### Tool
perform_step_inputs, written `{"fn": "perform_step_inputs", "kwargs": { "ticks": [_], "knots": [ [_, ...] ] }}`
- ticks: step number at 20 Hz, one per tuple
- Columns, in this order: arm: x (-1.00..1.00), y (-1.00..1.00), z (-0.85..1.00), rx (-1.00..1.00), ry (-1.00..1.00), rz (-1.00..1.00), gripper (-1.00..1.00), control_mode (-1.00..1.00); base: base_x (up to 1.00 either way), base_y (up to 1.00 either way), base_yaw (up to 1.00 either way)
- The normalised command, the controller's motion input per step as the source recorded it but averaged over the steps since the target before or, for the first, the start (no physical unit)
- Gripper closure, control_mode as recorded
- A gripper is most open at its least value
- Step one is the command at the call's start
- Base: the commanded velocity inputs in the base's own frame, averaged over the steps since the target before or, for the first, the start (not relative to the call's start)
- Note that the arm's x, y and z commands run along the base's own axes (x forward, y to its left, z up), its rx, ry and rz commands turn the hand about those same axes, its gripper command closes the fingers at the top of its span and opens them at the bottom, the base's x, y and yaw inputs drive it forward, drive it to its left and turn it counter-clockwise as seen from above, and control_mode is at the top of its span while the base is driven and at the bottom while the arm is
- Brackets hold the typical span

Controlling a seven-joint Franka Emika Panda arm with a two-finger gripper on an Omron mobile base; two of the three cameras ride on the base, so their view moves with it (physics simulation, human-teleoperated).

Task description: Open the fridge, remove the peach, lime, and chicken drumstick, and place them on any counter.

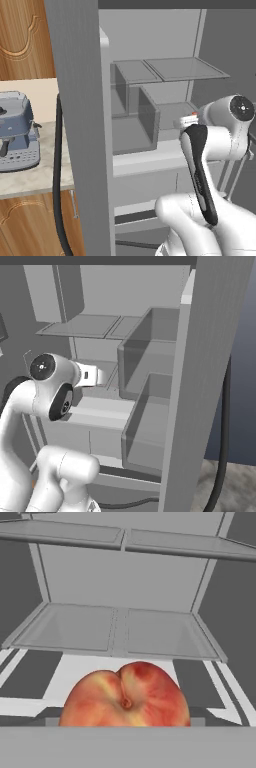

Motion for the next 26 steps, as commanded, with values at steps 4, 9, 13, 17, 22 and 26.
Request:
{"fn": "perform_step_inputs", "kwargs": {
  "ticks": [4,9,13,17,22,26],
  "knots": [
    [-1.00,0.42,0.79,0.00,0.00,0.00,1.00,-1.00,0.00,0.00,0.00],
    [-1.00,0.30,0.69,0.00,0.00,0.01,1.00,-1.00,0.00,0.00,0.00],
    [-0.84,0.26,0.04,0.02,0.08,0.21,1.00,-1.00,0.00,0.00,0.00],
    [-0.26,0.10,0.00,0.01,0.09,0.13,1.00,-1.00,0.00,0.00,0.00],
    [0.00,0.00,0.00,0.00,0.00,0.00,1.00,-1.00,0.00,0.00,0.00],
    [-0.18,0.00,0.00,0.00,0.02,0.00,1.00,-1.00,0.00,0.00,0.00]
  ]
}}
